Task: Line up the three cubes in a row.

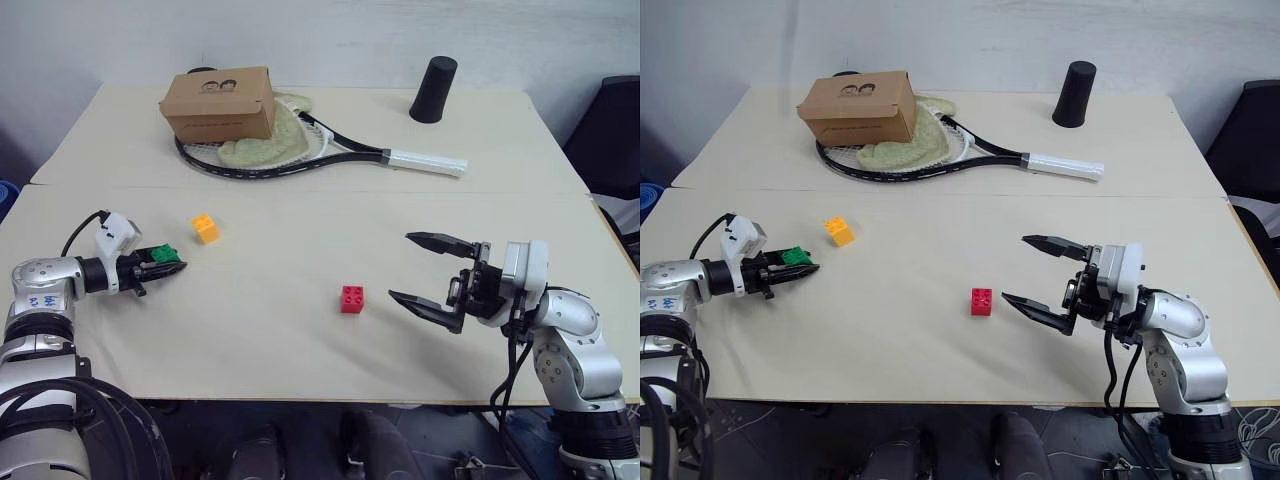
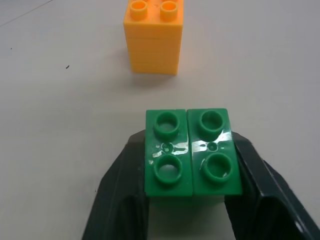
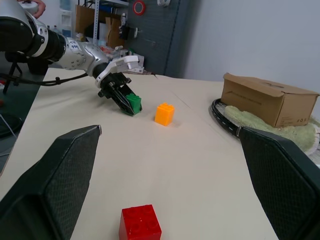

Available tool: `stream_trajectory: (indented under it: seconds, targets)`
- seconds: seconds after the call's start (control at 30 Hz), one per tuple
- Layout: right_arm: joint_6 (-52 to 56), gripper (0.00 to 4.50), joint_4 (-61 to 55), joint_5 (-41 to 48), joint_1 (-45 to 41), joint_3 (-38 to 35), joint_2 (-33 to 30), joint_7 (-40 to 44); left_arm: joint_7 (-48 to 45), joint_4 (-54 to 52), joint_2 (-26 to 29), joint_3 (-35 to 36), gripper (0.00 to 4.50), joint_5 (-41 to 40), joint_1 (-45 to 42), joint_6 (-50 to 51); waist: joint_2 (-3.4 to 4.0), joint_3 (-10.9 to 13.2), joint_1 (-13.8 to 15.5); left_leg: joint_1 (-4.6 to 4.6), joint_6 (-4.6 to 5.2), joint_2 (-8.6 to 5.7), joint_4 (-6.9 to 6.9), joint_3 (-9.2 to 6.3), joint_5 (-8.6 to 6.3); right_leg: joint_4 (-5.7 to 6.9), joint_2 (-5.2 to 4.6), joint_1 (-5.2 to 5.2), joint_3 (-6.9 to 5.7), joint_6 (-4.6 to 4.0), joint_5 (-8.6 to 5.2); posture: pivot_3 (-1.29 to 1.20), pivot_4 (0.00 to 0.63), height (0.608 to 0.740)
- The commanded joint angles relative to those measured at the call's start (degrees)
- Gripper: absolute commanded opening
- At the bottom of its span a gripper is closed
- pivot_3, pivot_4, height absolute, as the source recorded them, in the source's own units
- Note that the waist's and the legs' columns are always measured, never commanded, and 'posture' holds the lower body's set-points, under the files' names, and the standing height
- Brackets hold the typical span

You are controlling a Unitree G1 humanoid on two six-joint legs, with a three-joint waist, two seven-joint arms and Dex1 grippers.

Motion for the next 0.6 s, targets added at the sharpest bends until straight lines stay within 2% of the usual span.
stream_trajectory:
  seconds: [0.03, 0.1, 0.17, 0.33, 0.47, 0.6]
  targets:
    - [-1.2, 4.5, -1.3, 0.8, 0.9, -1.7, -1.1, 0.9, -8.6, -5.7, 0.3, -0.4, 1.52, -1.7, -0.4, 0.6, -0.01, 0.0, 0.0, 0.0, 0.01, -0.01, 0.01, 0.02, 0.0, 0.01, 0.0, 0.0, 0.0, 0.0, 0.0, 0.0, 0.15, 0.74]
    - [-1.2, 4.5, -0.8, 1.0, 1.6, -2.4, -1.8, 1.6, -14.7, -12.2, -0.8, -1.9, 1.52, -3.0, 0.7, 2.9, -0.01, 0.0, 0.0, -0.01, 0.0, -0.02, 0.02, 0.04, 0.0, 0.03, 0.03, 0.0, 0.0, 0.0, 0.0, 0.0, 0.15, 0.74]
    - [-1.4, 4.5, 0.0, 1.1, 2.3, -3.2, -3.2, 3.1, -18.1, -23.8, -2.5, -4.7, 1.52, -4.3, 3.3, 6.3, -0.02, 0.0, 0.3, -0.01, 0.01, -0.03, 0.04, 0.05, -0.01, 0.05, 0.24, 0.01, 0.0, 0.02, -0.02, 0.0, 0.15, 0.74]
    - [-2.6, 4.5, 2.3, 0.9, 4.2, -4.1, -5.6, 6.8, -14.5, -50.3, -8.3, -12.0, 1.52, -4.9, 8.9, 18.8, -0.02, 0.0, 0.7, 0.02, 0.17, -0.03, 0.29, -0.07, -0.12, 0.19, -0.06, 0.05, 0.29, 0.15, -0.03, 0.0, 0.15, 0.74]
    - [-3.3, 4.5, 3.7, 0.6, 4.6, -4.0, -5.5, 7.6, -8.8, -58.0, -13.0, -16.8, 1.52, -2.1, 10.0, 22.9, -0.03, 0.0, 0.7, 0.17, 0.17, -0.05, 0.32, -0.07, -0.14, 0.25, 0.05, 0.05, 0.59, 0.18, -0.02, 0.0, 0.15, 0.74]
    - [-3.5, 4.5, 3.4, 0.3, 4.9, -3.1, -4.7, 7.3, -4.8, -57.4, -16.0, -22.1, 1.52, 2.7, 8.5, 23.7, -0.04, 0.0, 0.5, 0.25, 0.12, -0.08, 0.33, -0.03, -0.15, 0.26, 0.32, 0.04, 0.76, 0.17, -0.01, 0.0, 0.15, 0.74]
